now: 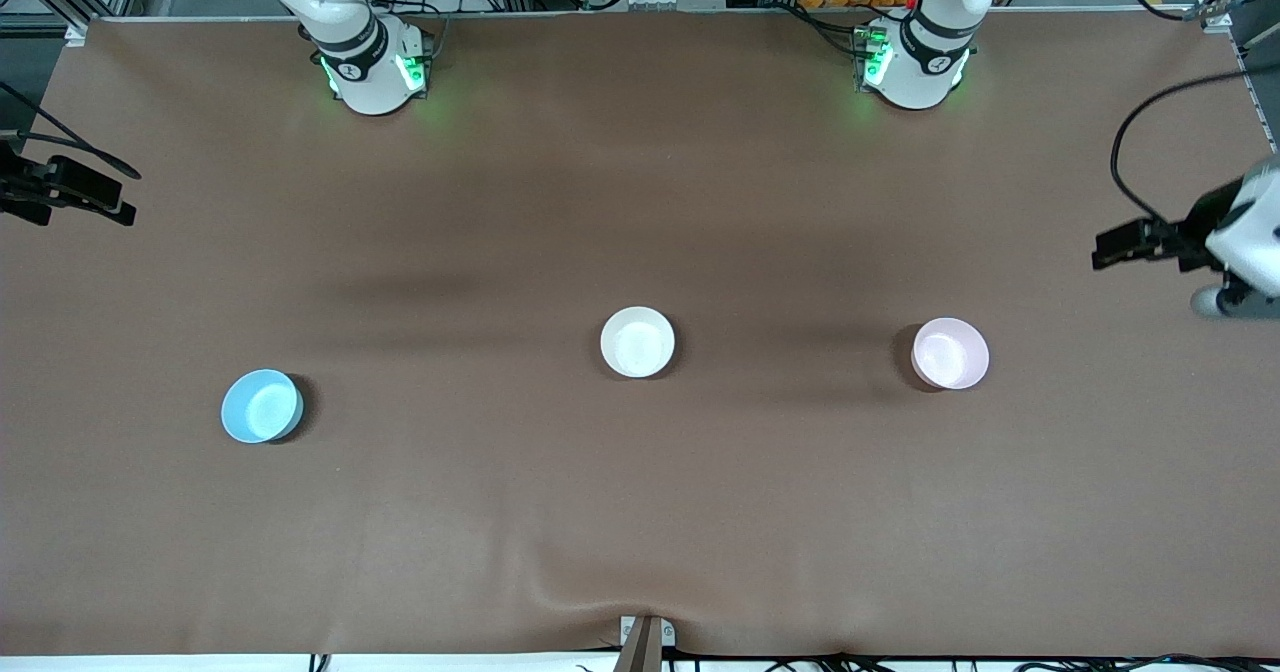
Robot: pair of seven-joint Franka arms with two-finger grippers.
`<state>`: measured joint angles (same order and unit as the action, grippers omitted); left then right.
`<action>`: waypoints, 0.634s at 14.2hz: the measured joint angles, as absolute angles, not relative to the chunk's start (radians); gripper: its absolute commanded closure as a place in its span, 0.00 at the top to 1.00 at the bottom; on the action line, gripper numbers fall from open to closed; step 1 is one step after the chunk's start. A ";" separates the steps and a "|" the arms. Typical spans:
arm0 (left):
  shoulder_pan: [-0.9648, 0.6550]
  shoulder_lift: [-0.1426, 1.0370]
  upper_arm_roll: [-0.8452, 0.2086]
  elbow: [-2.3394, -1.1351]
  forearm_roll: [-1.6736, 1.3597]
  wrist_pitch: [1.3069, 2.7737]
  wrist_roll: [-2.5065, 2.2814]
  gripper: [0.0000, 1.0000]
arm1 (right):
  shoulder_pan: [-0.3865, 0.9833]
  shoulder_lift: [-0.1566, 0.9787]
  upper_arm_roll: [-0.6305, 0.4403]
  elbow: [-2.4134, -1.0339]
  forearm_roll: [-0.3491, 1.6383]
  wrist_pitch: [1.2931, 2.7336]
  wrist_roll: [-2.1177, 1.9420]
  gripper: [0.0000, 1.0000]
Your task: Stack pink and blue bowls on white bowl
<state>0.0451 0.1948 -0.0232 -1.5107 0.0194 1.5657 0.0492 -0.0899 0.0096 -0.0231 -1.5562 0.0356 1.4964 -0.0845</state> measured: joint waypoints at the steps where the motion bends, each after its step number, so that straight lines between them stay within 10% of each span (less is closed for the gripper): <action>1: 0.050 0.220 -0.023 -1.522 0.019 1.597 0.056 1.00 | -0.094 0.010 -0.023 -1.556 0.036 1.496 -0.095 1.00; 9: 0.051 0.267 -0.024 -1.767 0.021 1.926 0.095 1.00 | -0.100 0.010 -0.023 -1.557 0.036 1.495 -0.110 1.00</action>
